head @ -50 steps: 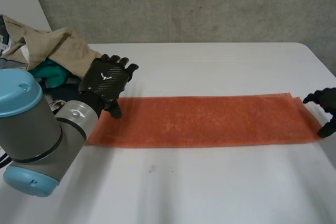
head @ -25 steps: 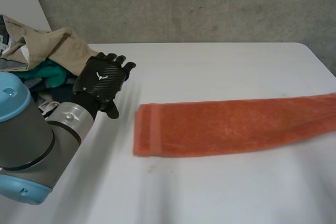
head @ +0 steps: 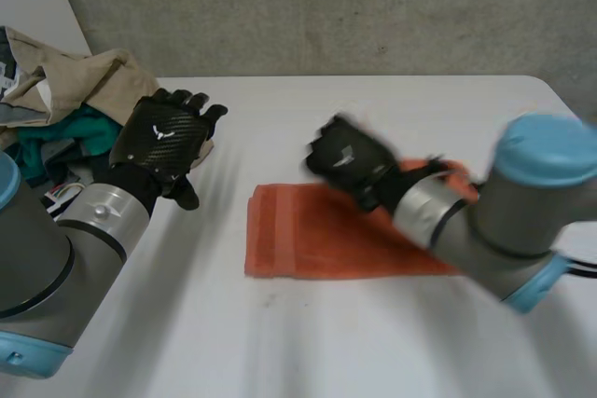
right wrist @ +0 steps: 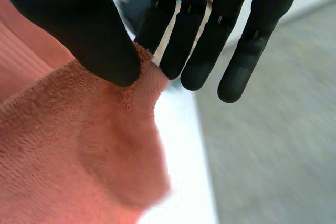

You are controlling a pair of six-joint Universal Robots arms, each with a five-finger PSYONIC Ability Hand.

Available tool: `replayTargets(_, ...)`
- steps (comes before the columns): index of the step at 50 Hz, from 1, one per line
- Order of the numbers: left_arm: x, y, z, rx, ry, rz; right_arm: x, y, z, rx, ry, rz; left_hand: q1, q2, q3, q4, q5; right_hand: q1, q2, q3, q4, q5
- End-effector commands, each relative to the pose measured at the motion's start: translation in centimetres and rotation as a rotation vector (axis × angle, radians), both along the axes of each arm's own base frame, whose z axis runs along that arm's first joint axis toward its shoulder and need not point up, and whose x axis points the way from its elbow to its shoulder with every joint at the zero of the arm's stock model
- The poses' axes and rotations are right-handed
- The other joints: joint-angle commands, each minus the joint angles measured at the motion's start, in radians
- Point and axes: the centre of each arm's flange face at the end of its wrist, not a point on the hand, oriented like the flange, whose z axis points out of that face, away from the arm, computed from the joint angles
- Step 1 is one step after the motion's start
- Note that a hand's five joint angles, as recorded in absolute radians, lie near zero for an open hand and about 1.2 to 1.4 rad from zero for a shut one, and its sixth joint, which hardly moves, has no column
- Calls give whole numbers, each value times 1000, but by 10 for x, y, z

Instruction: Fold the laundry.

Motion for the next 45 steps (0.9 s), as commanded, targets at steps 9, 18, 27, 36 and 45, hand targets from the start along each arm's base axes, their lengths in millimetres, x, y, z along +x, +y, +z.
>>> replayTargets(9, 3, -2, -7, 22, 9, 8, 28, 34, -33, 170, 34, -60, -14, -33, -39, -27, -52, -834, -900, -908, -917, -880)
replayTargets(18, -3, -1, -2, -5, 21, -10, -56, -23, 13, 515, -265, -402, -14, -33, -39, -27, -52, -942, -1008, -1016, -1025, -988)
replayTargets(27, -21, 9, -5, -20, 27, -70, -128, -33, -30, 557, -54, -638, -14, -33, -39, -27, -52, -942, -1008, -1016, -1025, -988)
replayTargets(36, -23, 12, -8, -13, 24, -80, -153, -50, -57, 483, 93, -754, -14, -33, -39, -27, -52, 279, 213, 205, 196, 233)
replayTargets(45, -20, 15, -7, -12, 23, -75, -119, -68, 3, 178, -60, -709, -14, -33, -39, -27, -52, 279, 213, 206, 197, 234)
